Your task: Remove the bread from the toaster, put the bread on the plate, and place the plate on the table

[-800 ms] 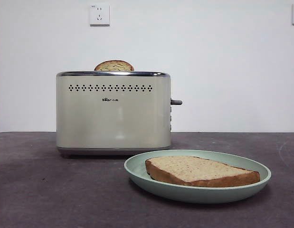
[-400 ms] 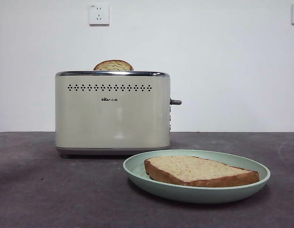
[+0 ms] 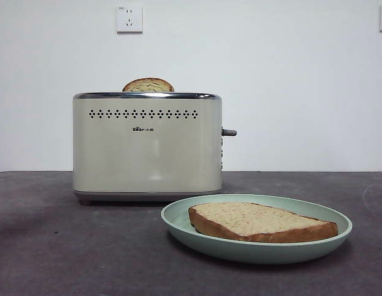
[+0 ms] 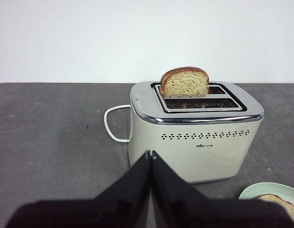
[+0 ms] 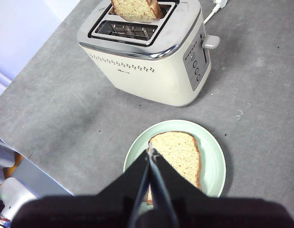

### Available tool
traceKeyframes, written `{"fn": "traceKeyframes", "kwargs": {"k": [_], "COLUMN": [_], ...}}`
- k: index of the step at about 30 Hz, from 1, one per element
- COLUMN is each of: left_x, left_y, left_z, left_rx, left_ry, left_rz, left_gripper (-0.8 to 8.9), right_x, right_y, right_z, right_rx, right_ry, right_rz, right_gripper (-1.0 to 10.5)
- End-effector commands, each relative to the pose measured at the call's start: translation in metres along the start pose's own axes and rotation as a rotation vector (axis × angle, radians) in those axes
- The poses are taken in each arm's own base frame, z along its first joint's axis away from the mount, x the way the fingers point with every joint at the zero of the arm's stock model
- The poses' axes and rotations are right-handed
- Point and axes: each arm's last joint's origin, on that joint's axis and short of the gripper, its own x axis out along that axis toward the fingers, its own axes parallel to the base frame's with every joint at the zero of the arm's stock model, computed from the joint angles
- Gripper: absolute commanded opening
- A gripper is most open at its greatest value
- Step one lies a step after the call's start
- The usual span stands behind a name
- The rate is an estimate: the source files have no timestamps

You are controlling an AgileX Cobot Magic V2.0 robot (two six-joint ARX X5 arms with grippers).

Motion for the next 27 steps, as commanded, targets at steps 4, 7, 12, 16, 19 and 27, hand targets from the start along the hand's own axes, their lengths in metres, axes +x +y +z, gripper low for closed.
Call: {"fn": "traceKeyframes", "kwargs": {"k": [4,7,12,16,19,27], "left_x": [0.000,0.000,0.000,0.002,0.015,0.045], "left_y": [0.000,0.000,0.001,0.009,0.013,0.035], "left_z": [0.000,0.000,0.000,-0.007,-0.025,-0.098], "left_rx": [-0.010,-0.010,0.049,0.048,0.036,-0.083], "left_ry": [0.000,-0.001,-0.004,0.021,0.075,-0.079], "left_rz": [0.003,0.004,0.023,0.077,0.057,-0.035], "left_gripper": [-0.03,-0.03,-0.03,-0.03,-0.03,-0.03], "right_x": [0.000,0.000,0.000,0.000,0.000,0.000], "right_y": [0.000,0.000,0.000,0.000,0.000,0.000], "right_z": [0.000,0.000,0.000,0.000,0.000,0.000], "right_rx": [0.010,0.010,0.010,0.010,0.010,0.010], "right_ry": [-0.003,-0.003,-0.003,-0.003,-0.003,-0.003], "right_rz": [0.001,0.001,0.001,0.001,0.001,0.000], "right_gripper": [0.0,0.0,0.0,0.0,0.0,0.0]}}
